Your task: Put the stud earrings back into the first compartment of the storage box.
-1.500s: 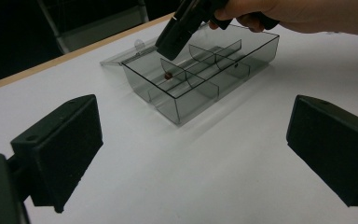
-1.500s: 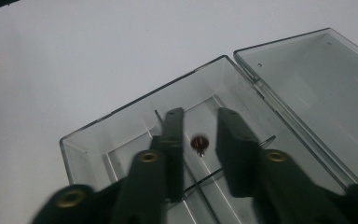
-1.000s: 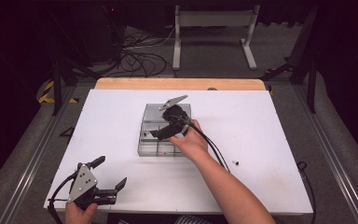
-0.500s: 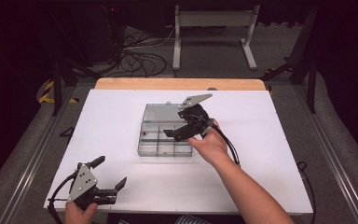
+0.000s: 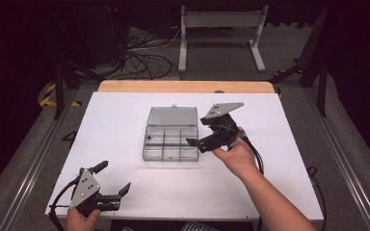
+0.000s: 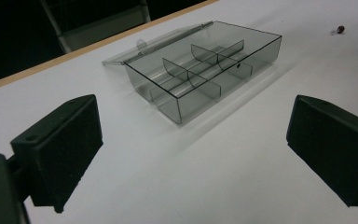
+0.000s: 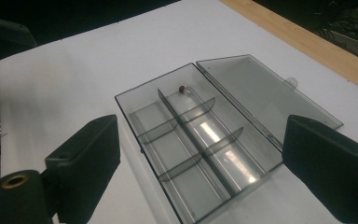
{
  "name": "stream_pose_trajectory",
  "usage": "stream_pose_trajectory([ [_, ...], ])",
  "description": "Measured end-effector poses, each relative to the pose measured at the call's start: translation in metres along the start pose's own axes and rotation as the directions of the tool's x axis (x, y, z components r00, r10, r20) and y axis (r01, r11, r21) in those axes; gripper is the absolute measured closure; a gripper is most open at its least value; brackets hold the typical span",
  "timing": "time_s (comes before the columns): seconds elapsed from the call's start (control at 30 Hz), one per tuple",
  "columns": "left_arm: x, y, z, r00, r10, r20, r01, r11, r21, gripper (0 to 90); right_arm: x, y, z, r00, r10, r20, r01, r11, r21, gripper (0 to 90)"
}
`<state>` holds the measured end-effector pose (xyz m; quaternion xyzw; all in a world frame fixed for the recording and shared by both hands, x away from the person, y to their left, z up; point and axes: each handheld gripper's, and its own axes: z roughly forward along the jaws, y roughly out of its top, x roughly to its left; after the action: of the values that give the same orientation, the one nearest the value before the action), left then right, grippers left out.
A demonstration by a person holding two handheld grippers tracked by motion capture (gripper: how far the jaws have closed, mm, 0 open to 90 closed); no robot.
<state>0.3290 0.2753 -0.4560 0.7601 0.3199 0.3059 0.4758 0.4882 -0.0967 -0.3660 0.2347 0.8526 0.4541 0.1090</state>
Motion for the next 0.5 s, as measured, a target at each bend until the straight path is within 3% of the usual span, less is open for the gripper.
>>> stream_pose_trajectory([
  [0.33,-0.001,0.000,0.001,1.0000,0.000,-0.001,0.000,1.0000,0.003,3.8,-0.010,-0.027,-0.030,0.9988,0.010,0.049,-0.011,0.9999,0.013,15.1],
  [0.5,-0.001,0.000,0.001,1.0000,-0.001,-0.002,0.001,1.0000,0.002,3.8,-0.013,-0.041,-0.041,0.9978,0.011,0.065,-0.014,0.9989,0.044,17.7],
])
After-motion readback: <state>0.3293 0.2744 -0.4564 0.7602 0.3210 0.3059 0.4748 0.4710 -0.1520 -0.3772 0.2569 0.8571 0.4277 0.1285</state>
